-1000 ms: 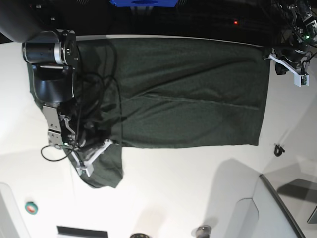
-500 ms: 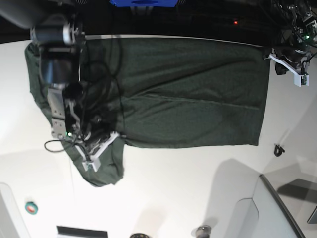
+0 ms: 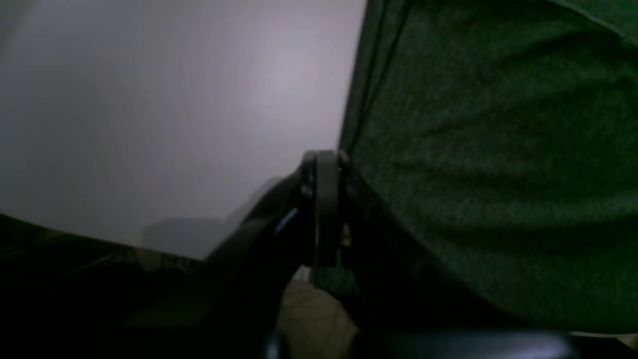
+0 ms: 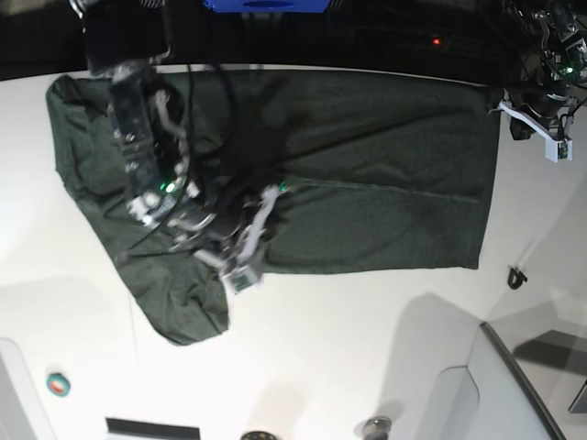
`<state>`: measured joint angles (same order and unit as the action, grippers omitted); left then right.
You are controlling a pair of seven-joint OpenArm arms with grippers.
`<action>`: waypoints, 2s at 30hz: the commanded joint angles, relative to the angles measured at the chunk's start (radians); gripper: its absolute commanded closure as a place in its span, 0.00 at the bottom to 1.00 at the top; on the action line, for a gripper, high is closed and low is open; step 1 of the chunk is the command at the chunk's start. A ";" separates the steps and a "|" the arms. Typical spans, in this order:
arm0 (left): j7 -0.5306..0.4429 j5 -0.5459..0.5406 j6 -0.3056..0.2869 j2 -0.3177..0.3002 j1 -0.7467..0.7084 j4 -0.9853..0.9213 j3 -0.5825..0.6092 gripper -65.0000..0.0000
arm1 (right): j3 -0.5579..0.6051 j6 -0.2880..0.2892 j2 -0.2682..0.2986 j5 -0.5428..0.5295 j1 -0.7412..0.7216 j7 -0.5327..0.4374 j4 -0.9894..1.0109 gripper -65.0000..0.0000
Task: Layout the t-shirt on the table in an organized manner, then fold the t-shirt properly
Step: 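Sweep the right gripper across the shirt body toward the left gripper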
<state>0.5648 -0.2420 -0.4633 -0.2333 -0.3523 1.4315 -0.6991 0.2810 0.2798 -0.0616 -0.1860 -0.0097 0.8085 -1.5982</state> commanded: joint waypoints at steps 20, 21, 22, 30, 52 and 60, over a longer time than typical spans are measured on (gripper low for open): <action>-0.016 -0.009 0.001 -0.018 -0.008 0.018 -0.006 1.00 | 0.291 0.005 -0.001 -0.013 0.142 -0.022 -0.167 1.00; -0.016 -0.009 0.001 -0.018 -0.008 0.016 -0.006 1.00 | 0.291 0.005 0.001 -0.013 0.141 -0.019 -0.159 0.99; -0.016 -0.009 0.001 -0.018 -0.008 0.016 -0.006 1.00 | 0.291 0.005 0.003 -0.013 0.141 -0.019 -0.153 0.97; -0.016 -0.009 0.001 -0.019 -0.008 0.016 -0.006 1.00 | 0.205 0.000 0.047 -0.013 0.155 -0.013 -0.245 0.60; -0.019 -0.013 -0.013 -0.028 -0.049 0.019 -0.100 1.00 | -0.441 -0.001 0.260 -0.008 -0.537 -0.472 1.060 0.62; -0.019 -0.013 -0.104 -0.027 -0.043 0.016 -0.159 1.00 | -0.418 -0.001 0.263 -0.008 -0.534 -0.524 1.106 0.62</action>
<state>0.5648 -0.2394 -0.5678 -0.2390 -0.3965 1.4349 -0.8513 -0.1371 0.2726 0.1921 -0.1871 -0.5137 0.3027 -0.4812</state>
